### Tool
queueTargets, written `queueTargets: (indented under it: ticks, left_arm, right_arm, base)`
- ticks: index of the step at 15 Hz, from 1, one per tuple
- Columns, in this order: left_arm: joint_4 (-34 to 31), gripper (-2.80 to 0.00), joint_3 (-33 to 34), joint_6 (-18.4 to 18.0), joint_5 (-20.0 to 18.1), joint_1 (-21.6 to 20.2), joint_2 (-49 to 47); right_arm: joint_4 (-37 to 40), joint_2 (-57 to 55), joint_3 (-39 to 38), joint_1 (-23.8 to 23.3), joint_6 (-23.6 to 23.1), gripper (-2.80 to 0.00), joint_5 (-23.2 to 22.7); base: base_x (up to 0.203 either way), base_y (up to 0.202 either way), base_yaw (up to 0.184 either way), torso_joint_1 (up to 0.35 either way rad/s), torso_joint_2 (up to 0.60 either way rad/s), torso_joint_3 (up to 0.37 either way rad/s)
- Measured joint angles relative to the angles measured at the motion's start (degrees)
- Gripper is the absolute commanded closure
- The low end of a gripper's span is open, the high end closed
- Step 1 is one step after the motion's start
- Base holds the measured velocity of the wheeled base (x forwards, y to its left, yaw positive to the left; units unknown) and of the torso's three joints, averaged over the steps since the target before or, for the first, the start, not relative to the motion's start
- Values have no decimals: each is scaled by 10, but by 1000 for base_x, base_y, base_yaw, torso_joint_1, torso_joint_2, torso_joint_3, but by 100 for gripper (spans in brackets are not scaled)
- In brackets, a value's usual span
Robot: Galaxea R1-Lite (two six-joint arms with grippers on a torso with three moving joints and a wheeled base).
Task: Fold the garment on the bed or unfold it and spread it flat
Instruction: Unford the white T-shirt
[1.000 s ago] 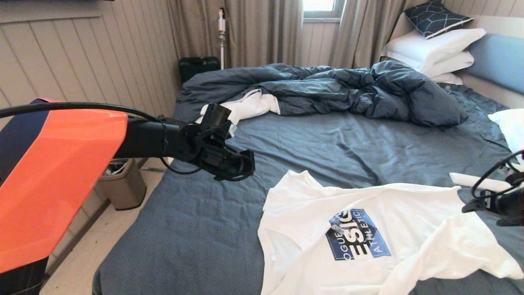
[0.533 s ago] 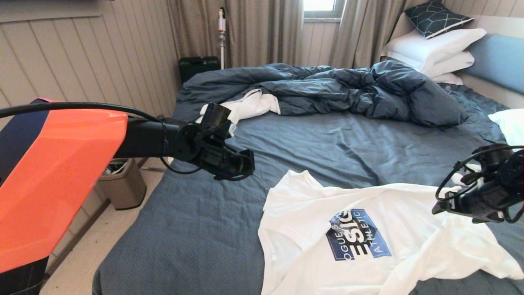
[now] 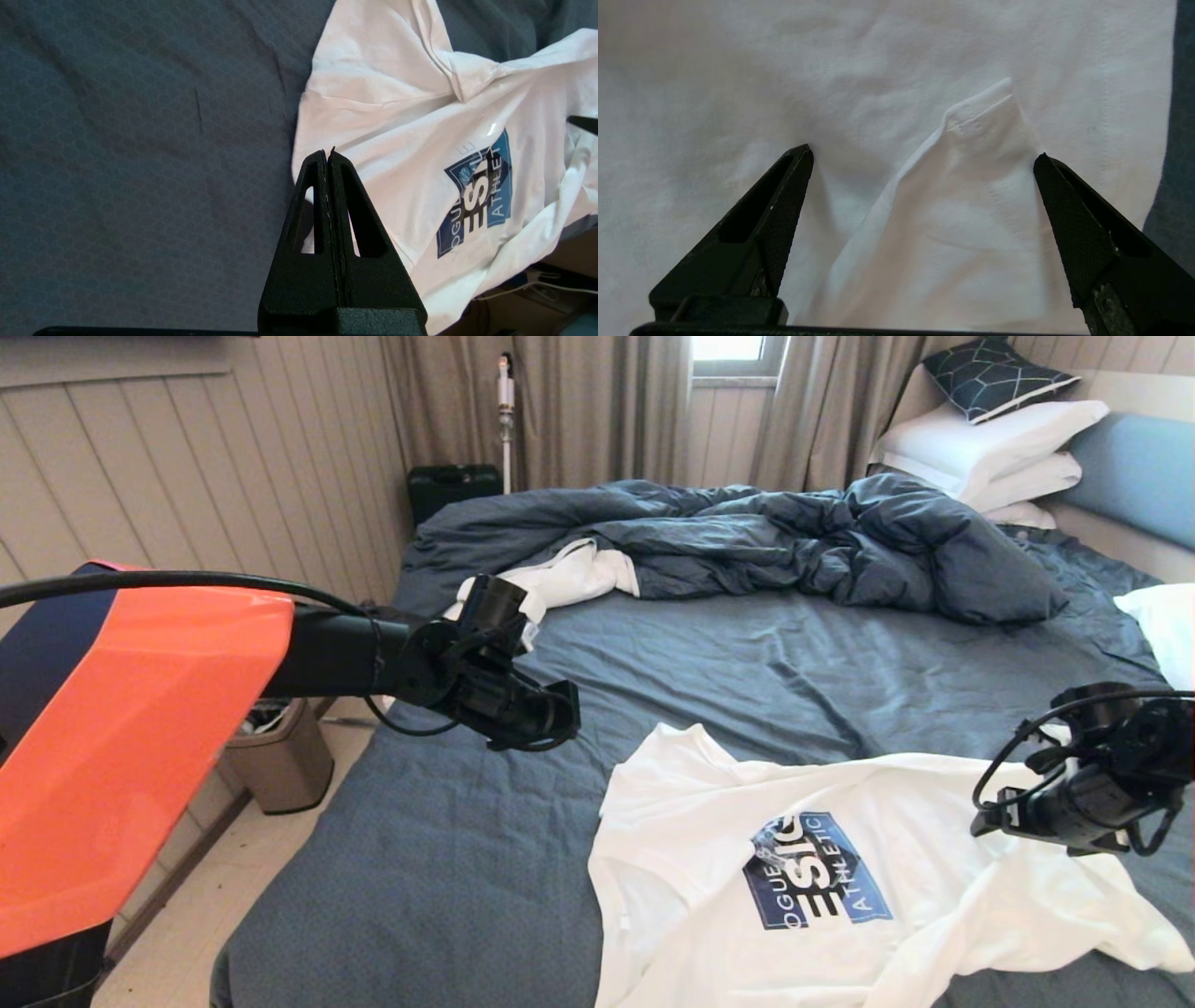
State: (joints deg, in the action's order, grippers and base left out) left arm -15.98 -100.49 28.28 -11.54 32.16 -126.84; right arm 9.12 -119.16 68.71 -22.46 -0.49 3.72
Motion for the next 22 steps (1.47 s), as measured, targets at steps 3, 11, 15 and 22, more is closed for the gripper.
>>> queueTargets:
  ticks: [3,11,15,22]
  left_arm:
    - [-1,0,0,0,0,0,-1]
    - [-1,0,1,1,-1,1,-1]
    - [-1,0,1,1,-1,1,-1]
    - [0,0,5,1,-2,3,-1]
  right_arm:
    - [-1,7,-15,-2,0,-280,-2]
    - [-2,54,-66,-10,-4,-280,-2]
    - [-11,61,-81,-22,-9,-280,-2]
    - [-31,51,-86,-32,-18,0,-1]
  base:
    - [0,0,0,0,0,0]
    - [0,0,0,0,0,0]
    - [0,0,0,0,0,0]
    - [0,0,0,0,0,0]
